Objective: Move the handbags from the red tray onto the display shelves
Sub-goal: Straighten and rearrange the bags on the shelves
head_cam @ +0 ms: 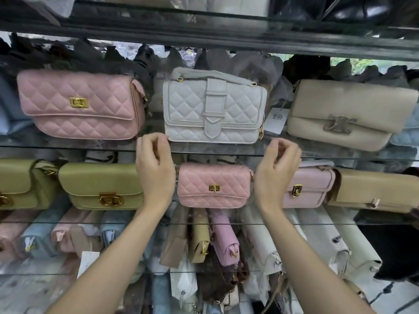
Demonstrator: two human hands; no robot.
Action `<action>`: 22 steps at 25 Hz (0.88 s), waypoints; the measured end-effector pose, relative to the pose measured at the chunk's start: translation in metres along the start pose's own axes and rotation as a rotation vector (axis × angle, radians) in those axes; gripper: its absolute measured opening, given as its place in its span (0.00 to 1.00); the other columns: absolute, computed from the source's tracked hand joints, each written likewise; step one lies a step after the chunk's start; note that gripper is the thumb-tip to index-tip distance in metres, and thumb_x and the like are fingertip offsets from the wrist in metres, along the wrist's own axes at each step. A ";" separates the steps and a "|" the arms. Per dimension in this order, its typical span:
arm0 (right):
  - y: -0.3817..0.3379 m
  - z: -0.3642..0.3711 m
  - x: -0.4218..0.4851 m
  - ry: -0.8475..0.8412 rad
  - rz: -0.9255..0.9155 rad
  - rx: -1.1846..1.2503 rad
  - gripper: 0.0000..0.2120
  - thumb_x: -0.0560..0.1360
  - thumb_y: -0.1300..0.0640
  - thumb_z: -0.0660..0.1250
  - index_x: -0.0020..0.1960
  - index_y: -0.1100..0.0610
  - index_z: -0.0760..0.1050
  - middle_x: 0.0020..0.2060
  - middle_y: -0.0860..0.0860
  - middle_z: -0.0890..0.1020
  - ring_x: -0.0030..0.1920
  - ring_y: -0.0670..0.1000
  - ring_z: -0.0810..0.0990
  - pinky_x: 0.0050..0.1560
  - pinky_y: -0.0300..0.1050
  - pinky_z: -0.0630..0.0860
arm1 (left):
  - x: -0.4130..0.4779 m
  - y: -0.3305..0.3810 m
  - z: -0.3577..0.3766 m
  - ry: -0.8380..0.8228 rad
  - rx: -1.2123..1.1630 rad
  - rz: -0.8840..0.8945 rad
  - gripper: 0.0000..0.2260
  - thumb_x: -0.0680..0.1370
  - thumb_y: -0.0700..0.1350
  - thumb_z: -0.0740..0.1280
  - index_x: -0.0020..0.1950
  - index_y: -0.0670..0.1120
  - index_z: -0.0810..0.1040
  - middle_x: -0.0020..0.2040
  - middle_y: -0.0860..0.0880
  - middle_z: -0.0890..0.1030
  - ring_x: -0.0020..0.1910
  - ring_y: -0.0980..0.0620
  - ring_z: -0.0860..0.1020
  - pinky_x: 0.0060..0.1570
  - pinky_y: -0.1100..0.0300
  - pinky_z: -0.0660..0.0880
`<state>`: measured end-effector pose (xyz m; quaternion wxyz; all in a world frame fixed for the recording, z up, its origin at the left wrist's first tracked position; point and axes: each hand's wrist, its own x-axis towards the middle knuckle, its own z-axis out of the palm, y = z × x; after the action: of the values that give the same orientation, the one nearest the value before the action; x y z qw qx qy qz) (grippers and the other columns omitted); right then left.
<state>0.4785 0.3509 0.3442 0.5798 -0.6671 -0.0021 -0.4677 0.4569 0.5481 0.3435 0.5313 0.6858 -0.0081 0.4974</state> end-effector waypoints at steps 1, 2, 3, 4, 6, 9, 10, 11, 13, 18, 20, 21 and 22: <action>0.009 -0.005 -0.008 -0.026 0.001 0.007 0.05 0.82 0.54 0.58 0.52 0.53 0.72 0.49 0.47 0.74 0.53 0.48 0.71 0.53 0.32 0.65 | -0.013 -0.014 0.001 -0.044 0.007 -0.029 0.09 0.84 0.48 0.58 0.49 0.48 0.75 0.46 0.52 0.78 0.46 0.63 0.73 0.50 0.65 0.69; 0.020 -0.007 -0.013 -0.068 0.026 0.006 0.05 0.82 0.55 0.58 0.50 0.54 0.72 0.47 0.46 0.75 0.50 0.47 0.72 0.51 0.33 0.66 | -0.023 -0.029 0.004 -0.092 0.020 -0.103 0.11 0.84 0.49 0.58 0.46 0.48 0.76 0.43 0.54 0.78 0.44 0.59 0.75 0.49 0.60 0.71; 0.032 -0.008 -0.018 -0.107 0.066 0.001 0.05 0.83 0.55 0.59 0.49 0.54 0.72 0.46 0.48 0.76 0.48 0.47 0.73 0.50 0.35 0.67 | -0.032 -0.045 0.008 -0.125 0.029 -0.194 0.13 0.83 0.52 0.57 0.45 0.49 0.77 0.42 0.54 0.79 0.45 0.55 0.77 0.49 0.56 0.72; 0.044 -0.009 -0.021 -0.142 0.125 -0.009 0.05 0.83 0.55 0.59 0.50 0.55 0.72 0.47 0.50 0.77 0.48 0.47 0.74 0.50 0.36 0.67 | -0.037 -0.059 0.013 -0.152 0.025 -0.297 0.14 0.82 0.55 0.57 0.45 0.50 0.78 0.44 0.53 0.81 0.48 0.52 0.79 0.52 0.52 0.73; 0.071 -0.008 -0.026 -0.225 0.273 -0.044 0.05 0.84 0.54 0.60 0.54 0.55 0.72 0.54 0.53 0.78 0.54 0.50 0.76 0.52 0.36 0.67 | -0.043 -0.080 0.018 -0.172 0.009 -0.485 0.14 0.83 0.57 0.58 0.50 0.50 0.77 0.52 0.47 0.81 0.56 0.46 0.78 0.59 0.48 0.73; 0.101 -0.004 -0.033 -0.361 0.438 -0.069 0.14 0.85 0.50 0.58 0.66 0.57 0.71 0.64 0.52 0.76 0.65 0.51 0.73 0.61 0.39 0.65 | -0.047 -0.095 0.024 -0.212 0.018 -0.633 0.15 0.84 0.60 0.55 0.60 0.51 0.73 0.63 0.48 0.74 0.61 0.50 0.73 0.64 0.54 0.67; 0.104 -0.001 -0.035 -0.396 0.476 -0.061 0.17 0.85 0.49 0.57 0.69 0.57 0.69 0.65 0.50 0.75 0.66 0.49 0.72 0.63 0.40 0.65 | -0.049 -0.098 0.028 -0.235 -0.006 -0.677 0.17 0.84 0.61 0.53 0.62 0.52 0.71 0.64 0.50 0.72 0.62 0.53 0.71 0.63 0.56 0.65; 0.104 0.002 -0.037 -0.420 0.512 -0.040 0.18 0.86 0.48 0.56 0.71 0.56 0.68 0.65 0.48 0.73 0.66 0.48 0.71 0.63 0.40 0.64 | -0.050 -0.102 0.031 -0.250 -0.040 -0.720 0.20 0.84 0.63 0.52 0.66 0.52 0.70 0.65 0.51 0.71 0.63 0.54 0.70 0.64 0.58 0.64; 0.104 0.010 -0.038 -0.416 0.603 0.021 0.20 0.86 0.47 0.55 0.73 0.56 0.64 0.64 0.46 0.71 0.64 0.45 0.70 0.62 0.37 0.62 | -0.051 -0.115 0.036 -0.261 -0.090 -0.799 0.34 0.78 0.73 0.51 0.72 0.50 0.69 0.70 0.53 0.72 0.67 0.55 0.70 0.69 0.55 0.65; 0.124 0.025 -0.037 -0.396 0.730 0.050 0.26 0.84 0.39 0.53 0.74 0.57 0.62 0.67 0.52 0.72 0.65 0.49 0.71 0.65 0.43 0.65 | -0.052 -0.166 0.045 -0.322 -0.144 -0.927 0.52 0.61 0.87 0.48 0.79 0.61 0.63 0.78 0.56 0.68 0.76 0.54 0.67 0.76 0.43 0.61; 0.129 0.028 -0.037 -0.384 0.748 0.058 0.26 0.84 0.38 0.53 0.72 0.56 0.63 0.67 0.52 0.72 0.65 0.50 0.71 0.66 0.44 0.66 | -0.050 -0.159 0.043 -0.326 -0.173 -0.943 0.52 0.61 0.87 0.49 0.79 0.61 0.62 0.78 0.56 0.68 0.76 0.54 0.67 0.76 0.42 0.62; 0.130 0.029 -0.037 -0.377 0.751 0.061 0.24 0.84 0.38 0.53 0.70 0.55 0.64 0.66 0.52 0.72 0.65 0.50 0.71 0.66 0.45 0.66 | -0.048 -0.149 0.042 -0.321 -0.195 -0.939 0.52 0.62 0.87 0.50 0.79 0.60 0.63 0.77 0.55 0.69 0.75 0.53 0.68 0.75 0.42 0.63; 0.130 0.029 -0.036 -0.375 0.752 0.065 0.22 0.84 0.38 0.53 0.67 0.53 0.64 0.66 0.52 0.72 0.65 0.50 0.72 0.66 0.45 0.66 | -0.046 -0.140 0.041 -0.319 -0.213 -0.933 0.51 0.63 0.86 0.50 0.79 0.58 0.64 0.76 0.54 0.72 0.73 0.53 0.71 0.74 0.42 0.66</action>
<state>0.5470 0.3510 0.2246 0.7203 -0.6765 0.1214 -0.0936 0.5367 0.5555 0.2136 0.7563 0.6256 0.1674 0.0925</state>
